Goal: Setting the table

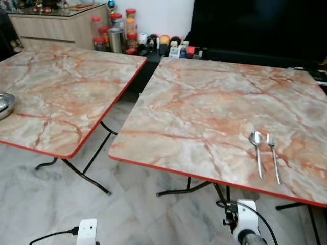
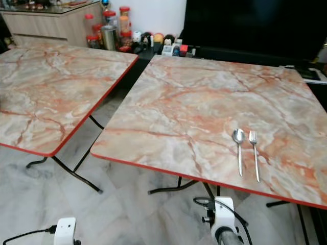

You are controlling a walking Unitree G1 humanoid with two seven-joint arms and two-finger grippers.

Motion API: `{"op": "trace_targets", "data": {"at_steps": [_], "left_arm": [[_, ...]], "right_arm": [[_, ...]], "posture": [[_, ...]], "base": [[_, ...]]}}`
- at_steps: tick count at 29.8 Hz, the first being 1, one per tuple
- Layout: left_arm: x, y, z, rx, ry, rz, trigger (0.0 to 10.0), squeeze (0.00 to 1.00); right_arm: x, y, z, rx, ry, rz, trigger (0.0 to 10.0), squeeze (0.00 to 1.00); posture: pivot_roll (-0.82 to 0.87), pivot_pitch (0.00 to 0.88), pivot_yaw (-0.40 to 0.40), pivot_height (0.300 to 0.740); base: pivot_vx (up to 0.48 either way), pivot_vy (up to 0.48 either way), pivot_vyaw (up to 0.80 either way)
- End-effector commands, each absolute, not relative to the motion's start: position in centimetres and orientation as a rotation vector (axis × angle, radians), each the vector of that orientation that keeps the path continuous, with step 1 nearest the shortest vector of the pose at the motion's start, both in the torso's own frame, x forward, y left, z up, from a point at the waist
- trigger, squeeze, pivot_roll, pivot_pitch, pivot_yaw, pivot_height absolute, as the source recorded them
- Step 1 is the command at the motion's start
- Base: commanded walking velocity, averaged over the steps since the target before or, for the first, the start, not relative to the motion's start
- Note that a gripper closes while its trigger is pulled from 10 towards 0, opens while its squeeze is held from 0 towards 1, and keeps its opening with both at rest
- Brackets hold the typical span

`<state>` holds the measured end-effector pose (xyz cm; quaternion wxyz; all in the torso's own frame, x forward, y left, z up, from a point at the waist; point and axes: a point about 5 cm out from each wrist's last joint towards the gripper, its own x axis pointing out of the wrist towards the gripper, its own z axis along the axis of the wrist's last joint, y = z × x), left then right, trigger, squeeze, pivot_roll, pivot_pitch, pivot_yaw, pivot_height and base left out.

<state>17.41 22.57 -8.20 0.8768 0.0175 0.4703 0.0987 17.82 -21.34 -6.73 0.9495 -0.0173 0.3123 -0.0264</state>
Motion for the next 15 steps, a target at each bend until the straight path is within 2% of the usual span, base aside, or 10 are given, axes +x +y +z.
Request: {"op": "trace_targets", "data": {"at_steps": [1, 9, 15], "left_arm": [[17.1, 22.7, -8.3, 0.056, 0.998, 0.189, 10.0, 0.0], [16.2, 23.5, -8.5, 0.077, 1.022, 0.185, 10.0, 0.0], [15.1, 24.2, -8.8, 0.084, 1.043, 0.187, 10.0, 0.0]], "right_arm": [[17.9, -21.4, -6.3, -0.054, 0.579, -0.042, 10.0, 0.0], [16.5, -21.8, -5.7, -0.082, 0.485, -0.102, 10.0, 0.0], [16.2, -22.8, -3.1, -0.14, 0.315, -0.16, 10.0, 0.0]], "posture": [[-0.02, 0.0, -0.011, 0.728], [-0.02, 0.0, -0.001, 0.728], [-0.04, 0.0, 0.009, 0.728]], "base": [[0.0, 0.0, 0.0], [0.0, 0.0, 0.0], [0.0, 0.0, 0.0]]}}
